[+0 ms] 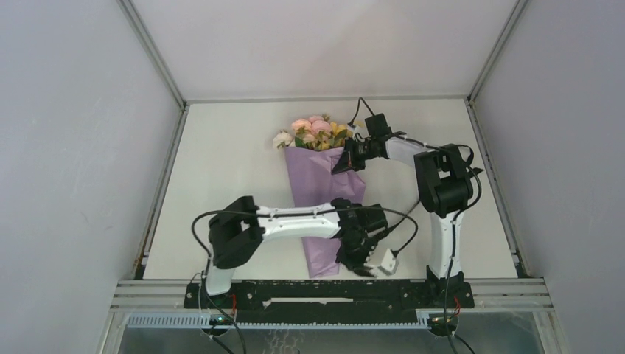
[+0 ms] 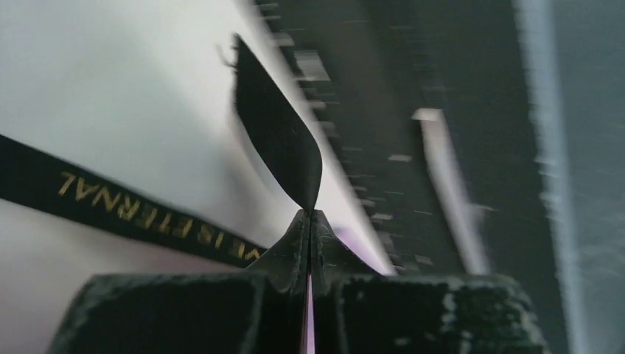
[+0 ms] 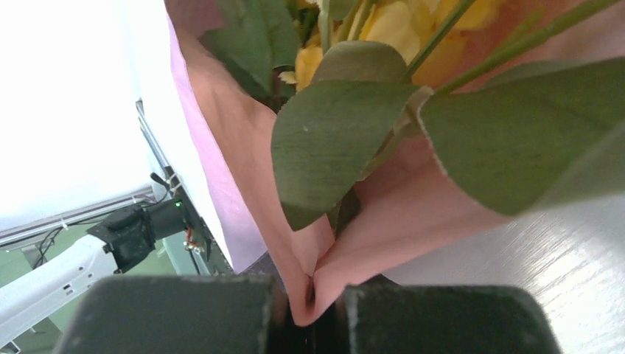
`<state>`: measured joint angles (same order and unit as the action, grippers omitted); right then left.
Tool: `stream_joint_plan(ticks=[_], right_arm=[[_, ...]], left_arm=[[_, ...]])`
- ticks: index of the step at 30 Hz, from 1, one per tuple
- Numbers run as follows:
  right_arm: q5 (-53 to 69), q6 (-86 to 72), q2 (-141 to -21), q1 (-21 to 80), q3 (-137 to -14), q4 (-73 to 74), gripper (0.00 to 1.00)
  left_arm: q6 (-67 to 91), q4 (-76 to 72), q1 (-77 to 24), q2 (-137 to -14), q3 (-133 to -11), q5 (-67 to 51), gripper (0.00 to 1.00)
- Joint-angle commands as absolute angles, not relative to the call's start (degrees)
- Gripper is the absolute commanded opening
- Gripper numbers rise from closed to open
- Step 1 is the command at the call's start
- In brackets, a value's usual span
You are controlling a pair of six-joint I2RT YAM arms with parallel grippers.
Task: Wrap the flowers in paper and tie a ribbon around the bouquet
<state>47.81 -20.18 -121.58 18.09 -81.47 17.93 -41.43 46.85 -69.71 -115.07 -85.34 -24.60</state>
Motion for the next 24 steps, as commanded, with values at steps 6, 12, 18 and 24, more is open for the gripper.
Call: stream_joint_plan(ticks=[6,12,18,24], right_arm=[[45.40,-26.93,-110.03,15.54,-83.98,19.89,0.00],[43.56,-24.25,-109.03,13.69,-84.14,23.95,0.00],[44.42,-23.81,-108.45,12.13,-84.76,25.49,0.00],[46.19,-19.69,-107.26,11.79,-85.16,30.29,0.00]], left_arm=[[-43.29,66.18,-72.28,-98.98,-71.21,-26.68,0.00],[-47.11,68.78,-71.70,-92.47,-57.09,-24.62,0.00],[-48.73,68.62,-60.06,-89.31,-52.62,-21.79,0.00],[-47.86,65.53,-35.76,-95.52,-55.66,-18.83,0.00]])
